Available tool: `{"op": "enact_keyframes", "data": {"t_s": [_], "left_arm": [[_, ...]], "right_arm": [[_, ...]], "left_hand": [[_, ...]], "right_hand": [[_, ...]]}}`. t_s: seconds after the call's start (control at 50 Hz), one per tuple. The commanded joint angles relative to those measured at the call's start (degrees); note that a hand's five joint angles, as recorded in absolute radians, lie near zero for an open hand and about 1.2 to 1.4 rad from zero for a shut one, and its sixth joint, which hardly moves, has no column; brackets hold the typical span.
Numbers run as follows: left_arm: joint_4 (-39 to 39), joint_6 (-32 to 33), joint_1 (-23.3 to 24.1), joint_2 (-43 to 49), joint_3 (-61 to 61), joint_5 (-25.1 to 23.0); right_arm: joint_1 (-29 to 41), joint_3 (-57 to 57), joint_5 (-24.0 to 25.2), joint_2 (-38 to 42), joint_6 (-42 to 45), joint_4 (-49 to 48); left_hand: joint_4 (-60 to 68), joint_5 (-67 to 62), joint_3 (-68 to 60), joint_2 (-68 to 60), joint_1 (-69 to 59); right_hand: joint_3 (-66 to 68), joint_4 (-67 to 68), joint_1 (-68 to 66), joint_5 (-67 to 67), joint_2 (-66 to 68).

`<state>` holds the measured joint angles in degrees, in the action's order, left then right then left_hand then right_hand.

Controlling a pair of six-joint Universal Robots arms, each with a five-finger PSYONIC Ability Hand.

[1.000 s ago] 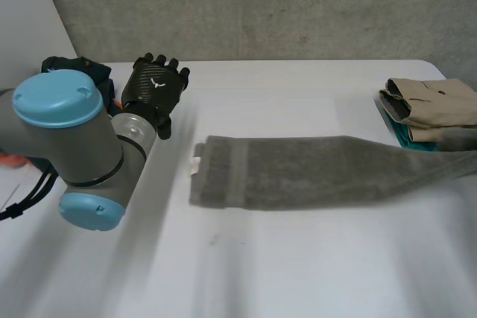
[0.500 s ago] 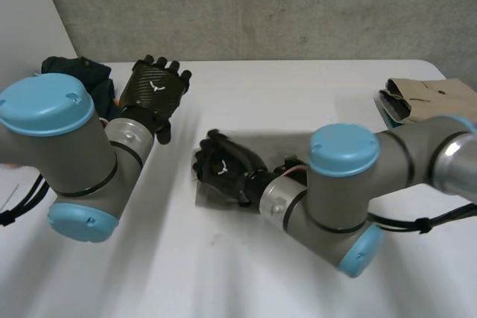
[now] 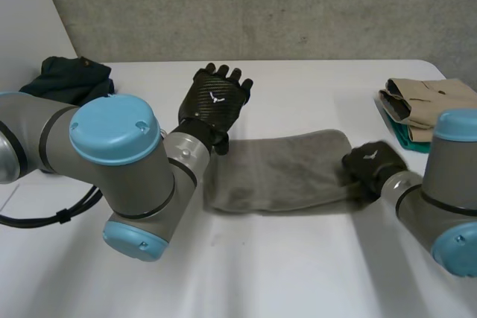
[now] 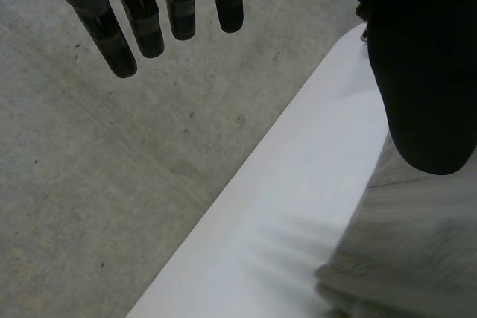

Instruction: Fold the laundry.

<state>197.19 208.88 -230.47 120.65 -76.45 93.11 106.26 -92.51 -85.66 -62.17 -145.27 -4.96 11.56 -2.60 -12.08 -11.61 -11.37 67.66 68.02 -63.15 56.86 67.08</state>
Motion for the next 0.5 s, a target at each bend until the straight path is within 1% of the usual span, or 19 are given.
{"op": "enact_keyframes", "data": {"t_s": [0.02, 0.04, 0.06, 0.1, 0.12, 0.2, 0.24, 0.26, 0.28, 0.3, 0.32, 0.34, 0.42, 0.44, 0.5], "left_arm": [[-0.3, 0.1, -0.9, -2.3, -0.5, 0.8], [-0.4, 0.0, -1.3, -3.0, -0.6, 1.0], [-0.4, 0.0, -1.6, -3.4, -0.7, 1.3], [-0.4, 0.0, -3.1, -4.7, -1.4, 2.2], [-0.4, -0.1, -3.6, -5.0, -1.7, 2.4], [-0.4, -0.6, -4.6, -5.9, -2.8, 3.9], [-0.5, -1.6, -4.7, -6.2, -3.5, 4.7], [-0.6, -2.2, -4.7, -6.2, -3.7, 5.0], [-0.6, -2.7, -4.6, -6.2, -3.9, 5.2], [-0.6, -3.9, -4.5, -6.2, -4.3, 5.4], [-0.6, -4.5, -4.5, -6.2, -4.5, 5.5], [-0.7, -5.2, -4.4, -6.2, -4.6, 5.6], [-0.7, -8.6, -3.7, -6.0, -4.3, 5.5], [-0.8, -9.4, -3.1, -6.0, -4.1, 5.5], [-1.5, -11.9, -0.3, -5.5, -2.9, 5.5]], "right_arm": [[8.1, 3.8, -1.6, -5.2, 5.6, -10.9], [9.9, 4.6, -0.9, -5.5, 5.6, -11.1], [13.7, 5.9, 1.1, -5.1, 5.8, -11.4], [17.3, 6.6, 3.4, -3.3, 6.3, -11.8], [20.5, 7.5, 6.1, -0.7, 6.7, -11.8], [26.4, 7.7, 12.4, 4.6, 9.0, -11.0], [27.4, 7.3, 14.0, 6.1, 10.3, -10.0], [27.4, 7.3, 14.4, 6.5, 10.6, -9.4], [27.2, 7.3, 13.9, 6.8, 10.9, -8.1], [26.9, 7.3, 13.7, 6.7, 10.5, -7.6], [26.7, 7.1, 13.2, 6.4, 10.0, -7.4], [26.5, 7.1, 12.7, 6.3, 9.1, -7.3], [23.1, 8.5, 9.3, 3.6, -1.3, -7.3], [20.2, 9.4, 8.1, 1.4, -6.9, -6.8], [16.0, 10.9, 7.2, -1.4, -15.1, -5.7]], "left_hand": [[-1.6, 2.6, 2.1, 1.6, 1.4], [-1.6, 2.6, 2.1, 1.6, 1.4], [-1.6, 2.6, 2.1, 1.6, 1.4], [-1.6, 2.6, 2.1, 1.6, 1.4], [-1.6, 2.6, 2.1, 1.6, 1.4], [-1.6, 2.6, 2.1, 1.6, 1.4], [-1.6, 2.6, 2.1, 1.6, 1.4], [-1.6, 2.6, 2.1, 1.6, 1.4], [-1.6, 2.6, 2.1, 1.6, 1.4], [-1.6, 2.6, 2.1, 1.6, 1.4], [-1.6, 2.6, 2.1, 1.6, 1.4], [-1.6, 2.6, 2.1, 1.6, 1.4], [-1.6, 2.6, 2.1, 1.6, 1.4], [-1.6, 2.6, 2.1, 1.6, 1.4], [-1.6, 2.6, 2.1, 1.6, 1.4]], "right_hand": [[12.3, 12.0, -16.9, 13.1, 12.9], [12.3, 12.0, -16.9, 13.1, 12.9], [12.3, 12.0, -16.9, 13.1, 12.9], [12.3, 12.0, -16.9, 13.1, 12.9], [12.3, 12.0, -16.9, 13.1, 12.9], [12.3, 12.0, -16.9, 13.1, 12.9], [12.3, 12.0, -16.9, 13.1, 12.9], [4.6, 4.2, -9.1, 5.4, 5.2], [-32.8, -33.2, 28.3, -32.0, -32.2], [-52.3, -52.7, 47.8, -51.5, -51.8], [-57.7, -58.0, 53.1, -56.9, -57.1], [-57.7, -58.0, 53.1, -56.9, -57.1], [-57.7, -58.0, 53.1, -56.9, -57.1], [-57.7, -58.0, 53.1, -56.9, -57.1], [-57.7, -58.0, 53.1, -56.9, -57.1]]}}
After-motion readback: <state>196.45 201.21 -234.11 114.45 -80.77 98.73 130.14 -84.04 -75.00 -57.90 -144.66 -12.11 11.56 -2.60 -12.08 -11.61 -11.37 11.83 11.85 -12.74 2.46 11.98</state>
